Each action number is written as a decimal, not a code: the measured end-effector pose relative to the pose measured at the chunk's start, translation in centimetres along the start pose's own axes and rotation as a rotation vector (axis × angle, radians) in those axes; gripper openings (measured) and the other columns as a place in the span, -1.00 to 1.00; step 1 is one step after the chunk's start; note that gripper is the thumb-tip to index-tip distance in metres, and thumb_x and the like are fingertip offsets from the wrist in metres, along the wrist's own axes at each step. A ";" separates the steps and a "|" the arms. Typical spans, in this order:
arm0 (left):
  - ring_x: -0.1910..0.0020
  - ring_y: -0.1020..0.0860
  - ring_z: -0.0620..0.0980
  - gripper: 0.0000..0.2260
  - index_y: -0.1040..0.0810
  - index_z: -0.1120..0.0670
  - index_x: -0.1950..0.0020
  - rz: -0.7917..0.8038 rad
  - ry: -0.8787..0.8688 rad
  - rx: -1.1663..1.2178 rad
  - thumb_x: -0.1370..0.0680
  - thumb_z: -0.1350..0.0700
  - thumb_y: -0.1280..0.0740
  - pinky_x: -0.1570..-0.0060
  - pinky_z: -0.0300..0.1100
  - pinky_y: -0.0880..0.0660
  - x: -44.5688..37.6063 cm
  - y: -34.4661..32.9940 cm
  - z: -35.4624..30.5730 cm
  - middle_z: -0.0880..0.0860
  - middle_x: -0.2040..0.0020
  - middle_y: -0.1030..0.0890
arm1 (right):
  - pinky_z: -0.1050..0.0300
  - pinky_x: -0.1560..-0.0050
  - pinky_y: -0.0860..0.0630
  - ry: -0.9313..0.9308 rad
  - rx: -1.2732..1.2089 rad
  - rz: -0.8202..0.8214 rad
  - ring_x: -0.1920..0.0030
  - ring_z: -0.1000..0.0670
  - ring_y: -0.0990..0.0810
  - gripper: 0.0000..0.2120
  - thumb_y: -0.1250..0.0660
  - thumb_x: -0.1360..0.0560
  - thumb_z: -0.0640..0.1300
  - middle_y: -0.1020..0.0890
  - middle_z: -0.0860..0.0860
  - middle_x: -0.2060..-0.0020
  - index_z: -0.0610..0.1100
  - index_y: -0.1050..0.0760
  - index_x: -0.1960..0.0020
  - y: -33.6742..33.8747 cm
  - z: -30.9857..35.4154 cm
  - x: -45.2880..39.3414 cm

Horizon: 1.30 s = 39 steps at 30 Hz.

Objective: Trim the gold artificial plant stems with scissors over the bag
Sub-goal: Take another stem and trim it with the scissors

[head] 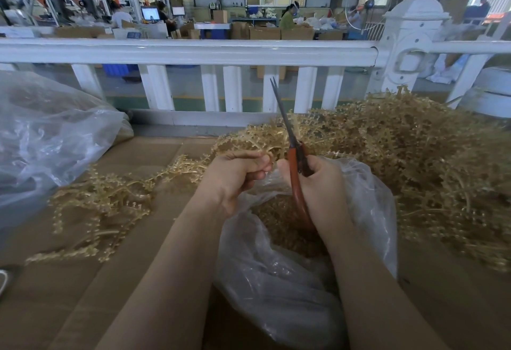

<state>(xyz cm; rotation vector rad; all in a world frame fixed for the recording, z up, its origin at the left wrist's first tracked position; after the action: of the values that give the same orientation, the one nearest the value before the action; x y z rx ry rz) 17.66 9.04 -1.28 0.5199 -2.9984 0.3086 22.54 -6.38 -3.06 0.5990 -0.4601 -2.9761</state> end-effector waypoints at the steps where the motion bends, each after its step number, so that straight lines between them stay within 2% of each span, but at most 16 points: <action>1: 0.42 -0.55 -0.19 -0.93 -0.68 0.11 0.13 0.006 -0.003 -0.006 -0.50 0.27 -0.44 0.43 -0.40 -0.41 0.0 0.0 0.0 -0.01 0.31 -0.69 | 0.13 0.39 -0.44 -0.019 -0.009 0.007 0.49 0.14 -0.51 -0.67 -0.47 -0.51 0.08 -0.58 0.11 0.51 -0.08 -0.57 0.33 0.0 0.0 -0.1; 4: 0.41 -0.54 -0.17 -0.91 -0.68 0.09 0.17 0.020 -0.015 -0.001 -0.50 0.26 -0.45 0.44 -0.38 -0.42 0.0 0.1 0.0 0.02 0.28 -0.69 | -0.07 0.23 -0.64 -0.067 -0.009 0.015 0.34 0.03 -0.65 -0.73 -0.46 -0.51 0.09 -0.67 0.03 0.38 -0.09 -0.64 0.22 0.0 0.0 -0.1; 6: 0.40 -0.54 -0.16 -0.90 -0.65 0.09 0.20 0.019 -0.041 -0.004 -0.51 0.21 -0.45 0.42 -0.36 -0.44 0.0 0.2 -0.2 0.02 0.27 -0.69 | -0.15 0.15 -0.65 -0.067 0.007 0.010 0.29 -0.02 -0.67 -0.75 -0.45 -0.51 0.09 -0.68 0.01 0.35 -0.08 -0.64 0.19 -0.1 0.1 0.0; 9: 0.41 -0.53 -0.16 -0.87 -0.64 0.10 0.23 -0.019 -0.076 0.004 -0.52 0.19 -0.45 0.39 -0.33 -0.44 -0.1 0.3 -0.4 0.04 0.27 -0.69 | -0.15 0.16 -0.65 -0.054 0.035 0.002 0.29 0.00 -0.66 -0.78 -0.46 -0.50 0.07 -0.67 0.04 0.36 -0.04 -0.62 0.22 0.0 0.2 0.1; 14: 0.39 -0.56 -0.16 -0.93 -0.66 0.11 0.18 -0.065 -0.104 0.031 -0.51 0.22 -0.45 0.32 -0.31 -0.48 0.1 0.4 -0.6 0.03 0.27 -0.70 | -0.15 0.17 -0.65 -0.057 0.064 0.008 0.30 0.00 -0.65 -0.78 -0.46 -0.50 0.08 -0.65 0.04 0.37 -0.02 -0.60 0.24 -0.1 0.1 0.2; 18: 0.35 -0.58 -0.18 -0.88 -0.69 0.09 0.11 -0.065 -0.146 0.001 -0.57 0.22 -0.37 0.23 -0.29 -0.48 0.2 0.5 -0.9 -0.01 0.24 -0.71 | 0.00 0.30 -0.58 0.057 0.256 -0.010 0.36 0.07 -0.57 -0.62 -0.40 -0.50 0.25 -0.59 0.07 0.41 -0.02 -0.53 0.30 0.1 0.2 0.3; 21: 0.36 -0.54 -0.19 -0.89 -0.68 0.12 0.09 -0.082 -0.205 0.002 -0.58 0.24 -0.36 0.29 -0.34 -0.47 0.2 0.8 -1.3 -0.02 0.29 -0.67 | 0.30 0.36 -0.37 0.130 0.434 0.019 0.31 0.24 -0.47 -0.60 -0.38 -0.42 0.42 -0.52 0.21 0.34 0.08 -0.49 0.20 -0.1 0.5 0.7; 23: 0.35 -0.53 -0.19 -0.89 -0.66 0.13 0.10 -0.085 -0.244 0.005 -0.58 0.23 -0.36 0.29 -0.34 -0.47 0.3 1.0 -1.5 -0.02 0.30 -0.65 | 0.37 0.35 -0.24 0.156 0.462 0.017 0.30 0.32 -0.38 -0.56 -0.36 -0.37 0.48 -0.43 0.29 0.33 0.12 -0.45 0.16 -0.2 0.8 0.9; 28: 0.37 -0.50 -0.18 -0.80 -0.61 0.10 0.18 -0.054 -0.331 -0.014 -0.59 0.31 -0.31 0.28 -0.36 -0.47 0.3 1.2 -1.8 -0.05 0.34 -0.61 | 0.38 0.35 -0.24 0.192 0.507 0.039 0.29 0.32 -0.36 -0.46 -0.24 -0.32 0.56 -0.42 0.29 0.29 0.09 -0.41 0.12 -0.2 0.9 1.0; 33: 0.34 -0.46 -0.12 -0.71 -0.64 0.07 0.21 -0.061 -0.348 -0.084 -0.59 0.35 -0.26 0.24 -0.33 -0.45 0.4 1.3 -1.8 -0.02 0.33 -0.60 | 0.37 0.34 -0.30 0.217 0.554 0.067 0.23 0.21 -0.47 -0.42 -0.23 -0.31 0.57 -0.54 0.22 0.23 0.05 -0.45 0.11 -0.2 0.9 0.9; 36: 0.32 -0.47 -0.13 -0.72 -0.63 0.08 0.22 -0.055 -0.338 -0.089 -0.59 0.35 -0.27 0.24 -0.34 -0.45 0.6 1.2 -1.8 -0.02 0.33 -0.61 | 0.29 0.39 -0.24 0.226 0.540 0.056 0.36 0.26 -0.36 -0.48 -0.23 -0.29 0.57 -0.42 0.24 0.39 0.12 -0.28 0.28 0.0 1.3 1.0; 39: 0.33 -0.51 -0.17 -0.73 -0.63 0.08 0.22 -0.042 -0.327 -0.053 -0.60 0.34 -0.28 0.25 -0.36 -0.46 0.7 1.1 -2.0 -0.03 0.33 -0.62 | 0.28 0.37 -0.20 0.239 0.514 0.036 0.39 0.30 -0.28 -0.48 -0.27 -0.30 0.53 -0.31 0.25 0.45 0.12 -0.18 0.34 0.2 1.5 1.1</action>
<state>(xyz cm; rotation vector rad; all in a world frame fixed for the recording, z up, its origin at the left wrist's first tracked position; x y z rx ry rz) 16.74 10.24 0.50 0.6879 -3.2910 0.1535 20.93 -6.27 -2.05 0.9552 -1.2062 -2.6939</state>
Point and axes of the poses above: each hand's wrist, its own x-axis away from the middle knuckle, its own y-axis out of the back of the hand, z = x × y, the point moved 4 cm from there along -x, towards the middle knuckle
